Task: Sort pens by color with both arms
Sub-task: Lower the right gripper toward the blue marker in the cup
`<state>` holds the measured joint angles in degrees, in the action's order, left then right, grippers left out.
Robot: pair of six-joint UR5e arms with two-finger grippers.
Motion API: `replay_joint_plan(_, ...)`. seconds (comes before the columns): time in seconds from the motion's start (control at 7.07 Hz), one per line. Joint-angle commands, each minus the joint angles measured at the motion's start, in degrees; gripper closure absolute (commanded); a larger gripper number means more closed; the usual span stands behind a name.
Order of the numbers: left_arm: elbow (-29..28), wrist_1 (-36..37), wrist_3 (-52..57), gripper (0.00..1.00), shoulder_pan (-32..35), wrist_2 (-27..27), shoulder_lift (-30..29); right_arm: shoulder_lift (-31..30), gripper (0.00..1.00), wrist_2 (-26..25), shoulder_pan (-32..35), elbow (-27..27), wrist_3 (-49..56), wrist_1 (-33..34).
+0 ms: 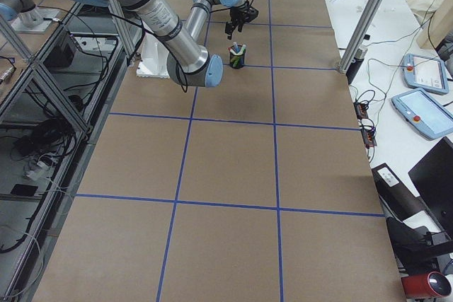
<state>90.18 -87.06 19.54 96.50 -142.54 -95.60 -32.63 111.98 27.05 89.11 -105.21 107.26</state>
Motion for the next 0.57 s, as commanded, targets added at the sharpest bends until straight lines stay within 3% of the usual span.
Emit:
replay_joint_plan(0.0,0.7,0.0,0.1,0.01,0.0,0.6,0.0,-1.6,0.04,-0.9,0.4,-0.9,-4.9,-1.9)
replay_joint_plan(0.42,1.3,0.0,0.2,0.01,0.0,0.7,0.1,-2.1,0.06,-0.8,0.4,-0.7,-6.9,-2.3)
